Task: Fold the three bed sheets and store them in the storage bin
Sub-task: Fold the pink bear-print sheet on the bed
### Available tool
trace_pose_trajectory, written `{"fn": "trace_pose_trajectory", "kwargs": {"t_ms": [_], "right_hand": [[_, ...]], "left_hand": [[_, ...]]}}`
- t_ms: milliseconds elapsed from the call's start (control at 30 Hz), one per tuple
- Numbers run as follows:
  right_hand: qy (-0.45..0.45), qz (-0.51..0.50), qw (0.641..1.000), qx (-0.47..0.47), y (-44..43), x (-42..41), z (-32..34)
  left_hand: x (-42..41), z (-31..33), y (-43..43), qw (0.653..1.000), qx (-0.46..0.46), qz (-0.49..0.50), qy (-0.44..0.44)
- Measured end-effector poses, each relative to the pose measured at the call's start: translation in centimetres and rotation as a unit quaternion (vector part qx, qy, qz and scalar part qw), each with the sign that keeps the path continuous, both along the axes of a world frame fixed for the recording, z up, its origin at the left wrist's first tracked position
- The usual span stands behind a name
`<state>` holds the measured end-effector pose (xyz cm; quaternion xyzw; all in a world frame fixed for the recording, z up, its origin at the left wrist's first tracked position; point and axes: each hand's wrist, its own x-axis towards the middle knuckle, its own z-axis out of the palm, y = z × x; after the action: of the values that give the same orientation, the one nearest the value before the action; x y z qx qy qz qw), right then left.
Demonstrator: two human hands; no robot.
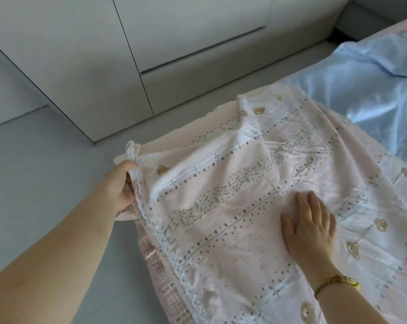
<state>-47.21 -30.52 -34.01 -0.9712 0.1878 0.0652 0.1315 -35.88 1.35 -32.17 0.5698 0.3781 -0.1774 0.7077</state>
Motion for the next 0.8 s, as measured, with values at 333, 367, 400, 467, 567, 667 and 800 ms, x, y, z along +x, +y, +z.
{"fn": "trace_pose_trajectory", "kwargs": {"t_ms": [333,367,400,467,567,667,800], "right_hand": [[-0.021,0.030,0.998,-0.043,1.3,2.8,0.2],[0.017,0.043,0.998,-0.047,1.2,3.1,0.0],[0.057,0.055,0.996,-0.050,0.9,3.4,-0.2],[0.103,0.066,0.991,-0.049,0.8,3.8,-0.7],[0.136,0.072,0.986,-0.059,0.6,4.0,-1.4],[0.132,0.073,0.986,-0.073,0.6,4.1,-1.6],[0.106,0.086,0.989,-0.064,0.5,4.0,-2.1]], "left_hand": [[7.2,0.0,2.2,0.932,0.337,0.096,-0.090],[6.9,-0.7,3.0,0.922,0.373,0.088,-0.060],[6.5,-1.8,3.7,0.917,0.390,0.074,-0.026],[6.0,-3.9,4.5,0.938,0.342,0.054,0.035],[6.3,-4.3,4.7,0.961,0.267,0.043,0.053],[6.9,-4.1,4.6,0.972,0.233,0.035,0.017],[8.0,-2.9,4.3,0.934,0.343,0.059,-0.076]]}}
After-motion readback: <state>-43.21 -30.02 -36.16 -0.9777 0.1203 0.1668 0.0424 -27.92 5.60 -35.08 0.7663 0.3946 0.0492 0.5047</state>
